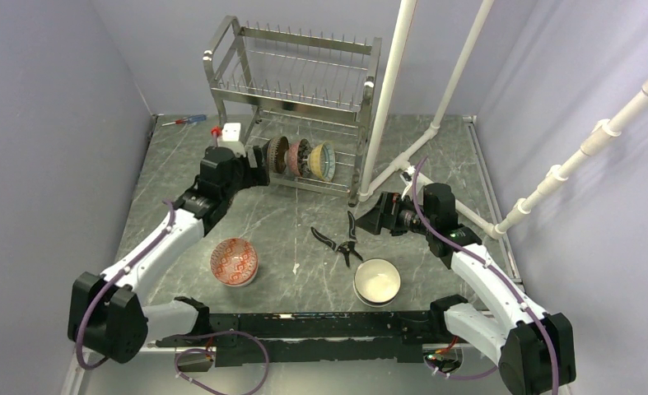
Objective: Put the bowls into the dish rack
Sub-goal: Place the bowl in the dish rack, then pick up the bowl from the center of the board.
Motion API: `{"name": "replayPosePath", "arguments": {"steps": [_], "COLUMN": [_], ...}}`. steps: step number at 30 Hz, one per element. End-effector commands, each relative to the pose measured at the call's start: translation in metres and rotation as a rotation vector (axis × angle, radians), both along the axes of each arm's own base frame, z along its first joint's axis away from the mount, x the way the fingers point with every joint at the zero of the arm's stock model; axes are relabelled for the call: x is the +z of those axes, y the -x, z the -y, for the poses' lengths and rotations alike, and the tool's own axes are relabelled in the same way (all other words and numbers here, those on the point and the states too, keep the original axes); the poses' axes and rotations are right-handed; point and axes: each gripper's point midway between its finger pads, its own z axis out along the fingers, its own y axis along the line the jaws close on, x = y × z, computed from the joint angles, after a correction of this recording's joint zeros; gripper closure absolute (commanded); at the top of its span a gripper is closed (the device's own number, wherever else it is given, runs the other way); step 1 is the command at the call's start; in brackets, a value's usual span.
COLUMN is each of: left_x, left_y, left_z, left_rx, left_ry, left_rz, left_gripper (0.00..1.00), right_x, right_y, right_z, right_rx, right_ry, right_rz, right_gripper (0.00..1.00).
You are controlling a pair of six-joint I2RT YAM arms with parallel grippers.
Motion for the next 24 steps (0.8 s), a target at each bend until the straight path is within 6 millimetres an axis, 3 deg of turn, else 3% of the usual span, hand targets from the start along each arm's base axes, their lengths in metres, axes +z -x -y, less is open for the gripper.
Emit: {"name": "replayPosePath", "arguments": {"steps": [1,6,15,20,24], "left_x": [-0.032,-0.052,-0.074,-0.073,-0.06], "left_y": [0.039,0.065,0.086,0.096,0.1], "left_z": [0.001,0.002,0.017,0.028,0.042], "left_rx": [-0.032,-0.042,-0.141,-0.222,-0.309], "left_ry": [0.069,0.14,0.208,0.223,0.27], "left_rz": [-0.149,-0.219,-0.342,-0.354,-0.311], "left_gripper": [0.06,0.06,0.06,0.06,0.06], "right_x": [0.012,0.009,-0.006,-0.016,-0.02], "right_y": [-0.006,-0.006,0.0,0.01,0.019], "right_z": [-0.003,-0.002,0.007,0.012,0.026], "right_rx": [0.017,0.018,0.014,0.018,-0.053], "right_ry": [-0.017,0.0,0.073,0.118,0.169], "right_rz": [0.06,0.049,0.012,-0.036,-0.073], "right_gripper": [0.0,0.0,0.0,0.0,0.0]}}
